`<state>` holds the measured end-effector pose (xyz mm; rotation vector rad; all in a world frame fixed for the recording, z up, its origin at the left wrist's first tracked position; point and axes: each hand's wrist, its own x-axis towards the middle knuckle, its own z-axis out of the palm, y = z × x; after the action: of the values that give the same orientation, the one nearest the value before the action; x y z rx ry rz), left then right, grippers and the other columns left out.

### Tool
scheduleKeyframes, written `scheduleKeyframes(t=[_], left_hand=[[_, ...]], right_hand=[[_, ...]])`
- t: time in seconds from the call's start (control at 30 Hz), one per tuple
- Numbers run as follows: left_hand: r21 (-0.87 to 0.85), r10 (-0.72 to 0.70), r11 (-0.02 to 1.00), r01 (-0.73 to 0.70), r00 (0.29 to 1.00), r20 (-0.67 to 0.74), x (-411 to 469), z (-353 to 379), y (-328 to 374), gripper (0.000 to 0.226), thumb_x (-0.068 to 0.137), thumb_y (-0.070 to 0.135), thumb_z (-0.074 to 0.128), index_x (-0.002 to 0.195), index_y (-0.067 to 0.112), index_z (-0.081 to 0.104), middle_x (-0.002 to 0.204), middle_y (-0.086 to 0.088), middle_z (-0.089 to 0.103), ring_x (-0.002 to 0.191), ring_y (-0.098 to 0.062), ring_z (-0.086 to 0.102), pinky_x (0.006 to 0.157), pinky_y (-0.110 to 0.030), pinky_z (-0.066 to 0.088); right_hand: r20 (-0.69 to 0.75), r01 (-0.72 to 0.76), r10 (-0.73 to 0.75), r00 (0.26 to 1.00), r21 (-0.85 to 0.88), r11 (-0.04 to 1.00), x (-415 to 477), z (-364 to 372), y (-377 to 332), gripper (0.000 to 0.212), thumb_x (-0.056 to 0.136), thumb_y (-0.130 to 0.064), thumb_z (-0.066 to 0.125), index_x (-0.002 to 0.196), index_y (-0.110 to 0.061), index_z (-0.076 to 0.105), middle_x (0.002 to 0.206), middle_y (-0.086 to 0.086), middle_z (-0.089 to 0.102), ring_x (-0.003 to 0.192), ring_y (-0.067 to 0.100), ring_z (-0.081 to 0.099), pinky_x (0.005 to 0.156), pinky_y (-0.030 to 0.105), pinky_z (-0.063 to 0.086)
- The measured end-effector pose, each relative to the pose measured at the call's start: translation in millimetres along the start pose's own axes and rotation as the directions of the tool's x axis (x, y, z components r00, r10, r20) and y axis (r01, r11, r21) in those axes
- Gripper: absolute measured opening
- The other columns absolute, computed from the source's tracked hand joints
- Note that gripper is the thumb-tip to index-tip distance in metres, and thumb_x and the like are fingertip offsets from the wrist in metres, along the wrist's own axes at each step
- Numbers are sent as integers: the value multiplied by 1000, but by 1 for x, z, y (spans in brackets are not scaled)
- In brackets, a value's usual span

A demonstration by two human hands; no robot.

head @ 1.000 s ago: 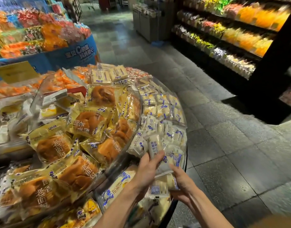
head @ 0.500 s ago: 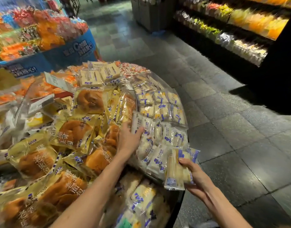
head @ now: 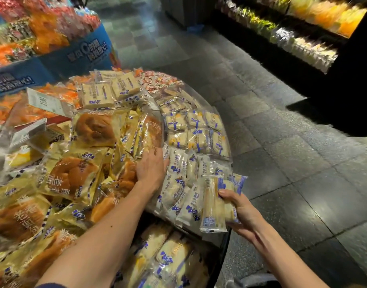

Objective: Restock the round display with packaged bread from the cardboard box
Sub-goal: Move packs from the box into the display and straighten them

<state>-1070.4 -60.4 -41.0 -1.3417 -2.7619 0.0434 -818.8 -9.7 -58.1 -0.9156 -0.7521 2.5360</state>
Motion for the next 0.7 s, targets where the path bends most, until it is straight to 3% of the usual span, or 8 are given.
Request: scheduleKeyframes(t=[0.13, 0.23, 0.33, 0.4, 0.47, 0.57, 0.63, 0.7], left_hand=[[9, 2, 1000, -2, 1000, 28, -3, 0, -2, 41, 103, 46, 41, 119, 12, 58, 128, -13, 53, 119, -30, 46, 84, -38, 49], [-191, 25, 981, -41, 996, -87, -12, -13, 2, 32, 102, 37, 49, 116, 12, 62, 124, -12, 56, 112, -24, 51, 86, -35, 49], [-587, 135, 789, -181, 983, -122, -61, -35, 24, 27, 101, 40, 49, 102, 17, 63, 102, 2, 61, 90, -11, 54, 82, -28, 46], [-705, 276, 676, -216, 961, -29, -106, -47, 42, 37, 95, 56, 47, 108, 24, 60, 105, 8, 57, 95, -6, 53, 85, -26, 44], [-706, 303, 681, -195, 952, 30, -134, -45, 49, 59, 83, 72, 51, 123, 30, 52, 115, 11, 52, 104, -4, 51, 91, -24, 42], [-621, 236, 763, -178, 972, 10, -146, -36, 45, 88, 66, 84, 57, 133, 27, 44, 122, 7, 48, 112, -10, 49, 95, -28, 44], [-597, 187, 785, -168, 982, -31, -147, -35, 41, 91, 64, 78, 65, 134, 25, 42, 123, 5, 45, 113, -13, 49, 95, -33, 49], [-592, 189, 790, -159, 982, -12, -147, -35, 40, 100, 69, 61, 78, 148, 25, 28, 130, 1, 43, 120, -17, 47, 100, -36, 47]], right_hand=[[-10, -4, 4, 1000, -17, 1000, 3, -2, -2, 68, 26, -27, 101, 87, -8, 80, 93, 18, 74, 74, 27, 73, 83, 53, 55], [-35, -15, 14, 999, -16, 1000, 8, -1, -2, 66, 32, -23, 98, 92, -5, 77, 91, 17, 74, 71, 26, 73, 76, 47, 59], [-59, -17, 16, 998, -17, 1000, 11, 5, -1, 69, 42, -21, 96, 104, 0, 73, 93, 19, 74, 72, 26, 72, 68, 39, 60], [-60, -6, 4, 998, -25, 1000, 12, 13, 1, 52, 60, -19, 86, 105, 3, 72, 90, 19, 74, 69, 26, 71, 64, 36, 59], [-82, 30, -32, 996, -29, 999, 13, 18, 4, 39, 68, -15, 74, 102, 4, 71, 85, 18, 74, 65, 24, 71, 58, 32, 59], [-116, 67, -82, 990, -123, 990, 11, 27, 10, 44, 66, -16, 75, 106, 4, 70, 88, 17, 72, 67, 22, 70, 56, 33, 59], [-118, 81, -101, 988, -161, 984, 10, 31, 17, 46, 66, -14, 77, 107, 5, 69, 92, 20, 72, 72, 26, 71, 62, 38, 61], [-124, 90, -119, 985, -219, 972, 11, 35, 22, 52, 63, -15, 84, 111, 2, 70, 102, 23, 73, 84, 33, 72, 76, 48, 60]])
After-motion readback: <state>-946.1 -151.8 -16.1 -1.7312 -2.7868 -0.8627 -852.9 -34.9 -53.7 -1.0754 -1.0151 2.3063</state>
